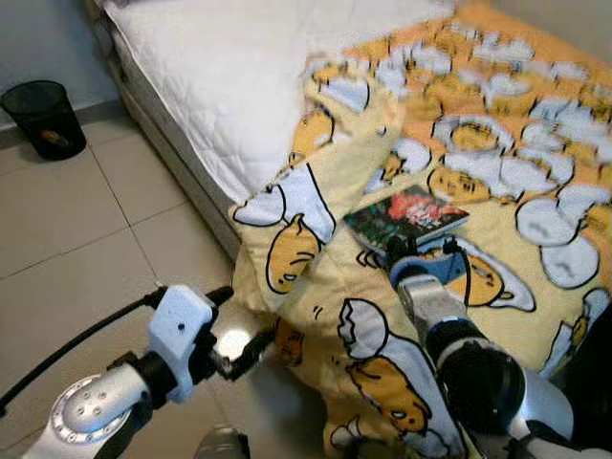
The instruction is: Clean up the room
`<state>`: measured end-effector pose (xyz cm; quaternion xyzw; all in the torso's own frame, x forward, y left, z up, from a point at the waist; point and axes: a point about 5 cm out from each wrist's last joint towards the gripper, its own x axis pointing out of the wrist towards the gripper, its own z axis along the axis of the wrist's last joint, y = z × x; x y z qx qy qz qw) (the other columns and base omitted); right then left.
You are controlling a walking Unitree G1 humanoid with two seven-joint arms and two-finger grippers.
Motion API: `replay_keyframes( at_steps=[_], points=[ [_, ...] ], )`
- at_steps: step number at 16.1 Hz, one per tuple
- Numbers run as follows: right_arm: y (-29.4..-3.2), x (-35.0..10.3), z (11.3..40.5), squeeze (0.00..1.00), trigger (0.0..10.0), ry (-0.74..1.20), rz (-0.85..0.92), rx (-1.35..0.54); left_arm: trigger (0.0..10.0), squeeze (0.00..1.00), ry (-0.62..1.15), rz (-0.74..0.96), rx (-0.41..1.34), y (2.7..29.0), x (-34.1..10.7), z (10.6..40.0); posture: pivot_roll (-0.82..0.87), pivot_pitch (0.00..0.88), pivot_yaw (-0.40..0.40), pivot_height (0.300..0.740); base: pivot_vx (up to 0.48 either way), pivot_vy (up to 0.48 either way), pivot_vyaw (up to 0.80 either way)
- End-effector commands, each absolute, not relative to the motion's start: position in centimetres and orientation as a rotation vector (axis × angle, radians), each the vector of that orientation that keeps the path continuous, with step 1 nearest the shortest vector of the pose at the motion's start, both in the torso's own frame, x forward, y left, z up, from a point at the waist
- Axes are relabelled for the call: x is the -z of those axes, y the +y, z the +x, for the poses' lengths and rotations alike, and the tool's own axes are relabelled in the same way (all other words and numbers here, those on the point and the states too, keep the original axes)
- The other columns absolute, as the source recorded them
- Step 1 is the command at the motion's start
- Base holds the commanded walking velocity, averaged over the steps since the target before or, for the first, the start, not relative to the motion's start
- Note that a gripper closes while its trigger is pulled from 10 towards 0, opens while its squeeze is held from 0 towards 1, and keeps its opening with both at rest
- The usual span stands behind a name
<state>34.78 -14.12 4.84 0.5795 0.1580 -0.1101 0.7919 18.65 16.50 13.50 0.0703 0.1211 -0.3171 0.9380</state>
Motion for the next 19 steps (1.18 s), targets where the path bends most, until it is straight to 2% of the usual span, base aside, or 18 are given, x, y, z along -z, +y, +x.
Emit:
replay_keyframes(
  at_steps=[1,2,5,7,10,13,17,18,19],
  points=[
    [-14.8,-5.0,34.8,0.0,0.0,0.34,1.136,0.168,10.0,0.46,0.218,0.112,0.608,16.5,-13.5,19.1,0.21,0.0,-0.078,0.74,0.0,0.0,0.0],
    [-15.2,-5.1,34.7,0.0,0.0,0.337,1.04,0.113,10.0,0.46,0.194,0.072,0.565,16.6,-13.3,19.9,0.18,0.0,-0.078,0.74,0.0,0.0,0.0],
    [-16.2,-5.6,34.6,0.0,0.0,0.301,0.92,0.018,10.0,0.46,0.166,0.049,0.495,17.0,-12.7,21.4,0.14,0.0,-0.074,0.74,0.0,0.0,0.0],
    [-16.1,-6.8,34.8,0.0,0.0,0.262,0.796,-0.151,10.0,0.46,0.13,0.032,0.442,17.6,-13.0,22.8,0.13,0.0,-0.07,0.74,0.0,0.0,0.0],
    [-15.7,-8.1,34.8,0.0,0.0,0.219,0.762,-0.302,10.0,0.46,0.106,-0.032,0.411,18.5,-13.4,23.9,0.14,0.0,-0.066,0.74,0.0,0.0,0.0],
    [-14.9,-9.7,34.2,0.0,0.0,0.168,0.714,-0.535,10.0,0.46,0.083,-0.126,0.411,19.7,-14.4,25.7,0.13,0.0,-0.045,0.74,0.0,0.0,0.0],
    [-13.3,-12.2,31.9,0.0,0.0,0.098,0.721,-0.87,10.0,0.45,0.034,-0.379,0.467,21.1,-16.5,28.1,0.13,0.0,-0.035,0.74,0.0,0.0,0.0],
    [-12.9,-13.0,31.1,0.0,0.0,0.084,0.721,-0.962,10.0,0.44,0.041,-0.457,0.549,20.8,-16.9,28.3,0.13,0.0,-0.034,0.74,0.0,0.0,0.0],
    [-12.5,-13.7,30.5,0.0,0.0,0.065,0.732,-1.038,10.0,0.22,0.069,-0.508,0.63,20.5,-16.9,28.3,0.13,0.0,-0.03,0.74,0.0,0.0,0.0]
  ],
)
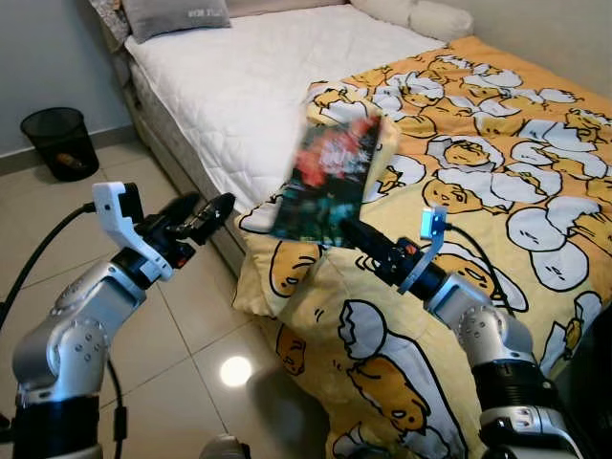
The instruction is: Clean up the room
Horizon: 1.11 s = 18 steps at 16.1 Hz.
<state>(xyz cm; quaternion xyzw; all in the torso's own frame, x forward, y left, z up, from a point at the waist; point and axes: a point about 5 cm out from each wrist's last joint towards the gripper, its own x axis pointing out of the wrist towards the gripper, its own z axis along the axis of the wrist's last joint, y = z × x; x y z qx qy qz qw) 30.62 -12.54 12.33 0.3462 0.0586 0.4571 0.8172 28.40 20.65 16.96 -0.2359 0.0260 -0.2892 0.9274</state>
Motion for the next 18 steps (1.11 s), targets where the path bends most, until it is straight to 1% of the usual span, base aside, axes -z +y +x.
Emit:
replay_keyframes(
  at_steps=[1,2,3,5,7,9,10,11,12,18],
  points=[
    [-12.3,-14.0,30.4,0.0,0.0,0.056,0.743,-1.059,10.0,0.17,0.083,-0.519,0.658,20.3,-16.9,28.3,0.13,0.0,-0.029,0.74,0.0,0.0,0.0],
    [-12.0,-14.7,30.1,0.0,0.0,0.036,0.763,-1.112,10.0,0.0,0.116,-0.554,0.704,20.0,-16.5,28.5,0.13,0.0,-0.025,0.74,0.0,0.0,0.0],
    [-11.5,-15.4,29.4,0.0,0.0,0.026,0.77,-1.179,10.0,0.0,0.13,-0.649,0.757,19.6,-16.5,28.9,0.12,0.0,-0.021,0.74,0.0,0.0,0.0],
    [-11.0,-16.1,28.9,0.0,0.0,0.015,0.788,-1.23,10.0,0.0,0.136,-0.723,0.794,19.1,-16.9,29.6,0.12,0.0,-0.017,0.74,0.0,0.0,0.0],
    [-10.5,-16.5,28.5,0.0,0.0,0.013,0.784,-1.276,10.0,0.0,0.133,-0.759,0.829,18.7,-17.3,30.3,0.12,0.0,-0.012,0.74,0.0,0.0,0.0],
    [-10.5,-16.4,28.4,0.0,0.0,0.023,0.779,-1.28,10.0,0.0,0.124,-0.76,0.842,18.6,-17.5,30.6,0.11,0.0,-0.005,0.74,0.0,0.0,0.0],
    [-10.5,-16.2,28.4,0.0,0.0,0.031,0.775,-1.268,4.9,0.0,0.111,-0.778,0.858,18.6,-17.8,30.7,0.11,0.0,-0.002,0.74,0.0,0.0,0.0],
    [-10.7,-16.1,28.4,0.0,0.0,0.033,0.773,-1.257,0.9,0.0,0.092,-0.796,0.881,18.6,-18.2,30.4,0.11,0.0,0.0,0.74,0.0,0.0,0.0],
    [-10.8,-16.1,28.5,0.0,0.0,0.035,0.769,-1.243,0.0,0.0,0.085,-0.802,0.89,18.6,-18.4,30.2,0.11,0.0,0.001,0.74,0.0,0.0,0.0],
    [-10.8,-15.3,28.7,0.0,0.0,0.075,0.735,-1.218,0.0,0.0,0.071,-0.836,0.921,18.5,-18.2,29.3,0.12,0.0,-0.007,0.74,0.0,0.0,0.0]
  ],
)
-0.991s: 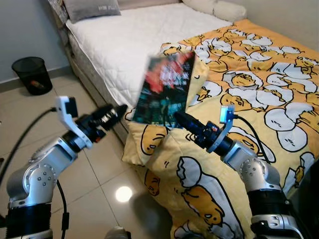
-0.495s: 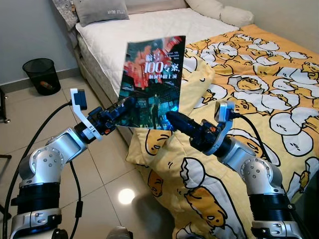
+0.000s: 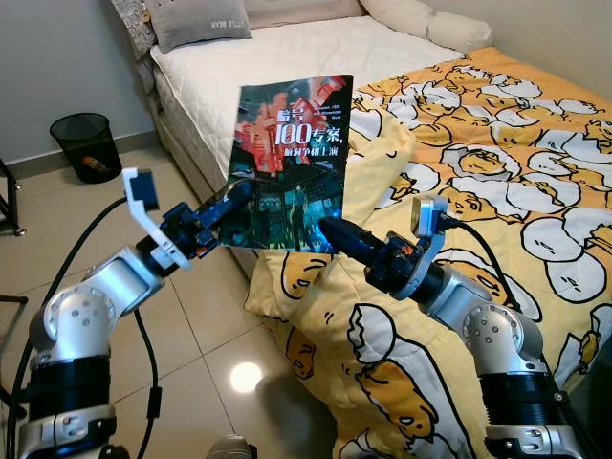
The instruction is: Clean up the room
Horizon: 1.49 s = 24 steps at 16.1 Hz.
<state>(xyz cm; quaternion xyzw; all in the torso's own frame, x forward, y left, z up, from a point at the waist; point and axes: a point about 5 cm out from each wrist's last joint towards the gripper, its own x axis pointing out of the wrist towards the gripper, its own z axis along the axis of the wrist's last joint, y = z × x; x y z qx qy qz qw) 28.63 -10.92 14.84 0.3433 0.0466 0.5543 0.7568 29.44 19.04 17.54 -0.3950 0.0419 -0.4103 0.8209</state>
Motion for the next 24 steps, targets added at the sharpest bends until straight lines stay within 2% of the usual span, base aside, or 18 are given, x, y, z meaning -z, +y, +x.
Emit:
replay_keyframes(
  at_steps=[1,14,15,16,17,20,21,24],
  points=[
    [-10.8,-15.2,28.8,0.0,0.0,0.084,0.722,-1.211,0.0,0.0,0.066,-0.84,0.923,18.5,-18.3,29.2,0.12,0.0,-0.009,0.74,0.0,0.0,0.0],
    [-10.6,-15.4,30.0,0.0,0.0,0.063,0.674,-1.183,0.0,0.0,0.036,-0.857,0.938,18.8,-18.6,28.6,0.11,0.0,-0.014,0.74,0.0,0.0,0.0],
    [-10.5,-15.4,30.0,0.0,0.7,0.063,0.673,-1.184,0.0,0.0,0.037,-0.857,0.936,18.8,-18.6,28.6,0.12,0.0,-0.014,0.74,0.0,0.0,0.0],
    [-10.4,-15.5,30.0,0.0,8.1,0.059,0.67,-1.186,0.0,0.0,0.039,-0.856,0.934,18.9,-18.5,28.5,0.12,0.0,-0.014,0.74,0.0,0.0,0.0],
    [-10.3,-15.5,30.1,0.0,10.0,0.058,0.667,-1.186,0.0,0.0,0.039,-0.855,0.934,18.9,-18.5,28.6,0.12,0.0,-0.016,0.74,0.0,0.0,0.0],
    [-10.1,-15.7,30.2,0.0,10.0,0.054,0.677,-1.196,0.0,0.0,0.038,-0.849,0.937,18.9,-18.5,28.6,0.12,0.0,-0.017,0.74,0.0,0.0,0.0],
    [-10.1,-15.7,30.1,1.0,10.0,0.055,0.688,-1.207,0.0,0.0,0.037,-0.849,0.941,18.8,-18.5,28.6,0.12,0.0,-0.017,0.74,0.0,0.0,0.0],
    [-10.1,-15.9,30.1,1.0,10.0,0.044,0.706,-1.219,0.0,0.0,0.035,-0.845,0.946,18.8,-18.5,28.6,0.12,0.0,-0.016,0.74,0.0,0.0,0.0]
  ],
)
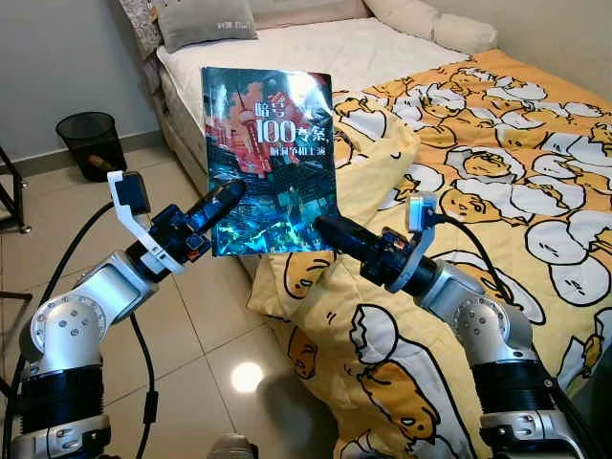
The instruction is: Clean up the room
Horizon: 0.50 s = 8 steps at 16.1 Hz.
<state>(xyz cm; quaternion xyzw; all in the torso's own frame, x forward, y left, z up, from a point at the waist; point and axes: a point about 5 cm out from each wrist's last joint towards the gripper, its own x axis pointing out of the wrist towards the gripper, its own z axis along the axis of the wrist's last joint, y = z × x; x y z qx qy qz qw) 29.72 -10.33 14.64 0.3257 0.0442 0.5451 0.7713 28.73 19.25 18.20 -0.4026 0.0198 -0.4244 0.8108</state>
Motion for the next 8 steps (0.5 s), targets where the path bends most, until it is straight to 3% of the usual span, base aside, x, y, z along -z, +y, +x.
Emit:
replay_keyframes(
  at_steps=[1,8],
  points=[
    [-9.9,-16.1,30.0,0.0,10.0,0.039,0.693,-1.228,0.0,0.0,0.035,-0.843,0.95,18.6,-18.6,28.5,0.12,0.0,-0.015,0.74,0.0,0.0,0.0],
    [-8.7,-16.1,29.5,0.0,10.0,0.057,0.694,-1.283,0.0,0.0,0.038,-0.819,0.971,17.9,-18.6,28.6,0.12,0.0,-0.015,0.74,0.0,0.0,0.0]
  ],
)
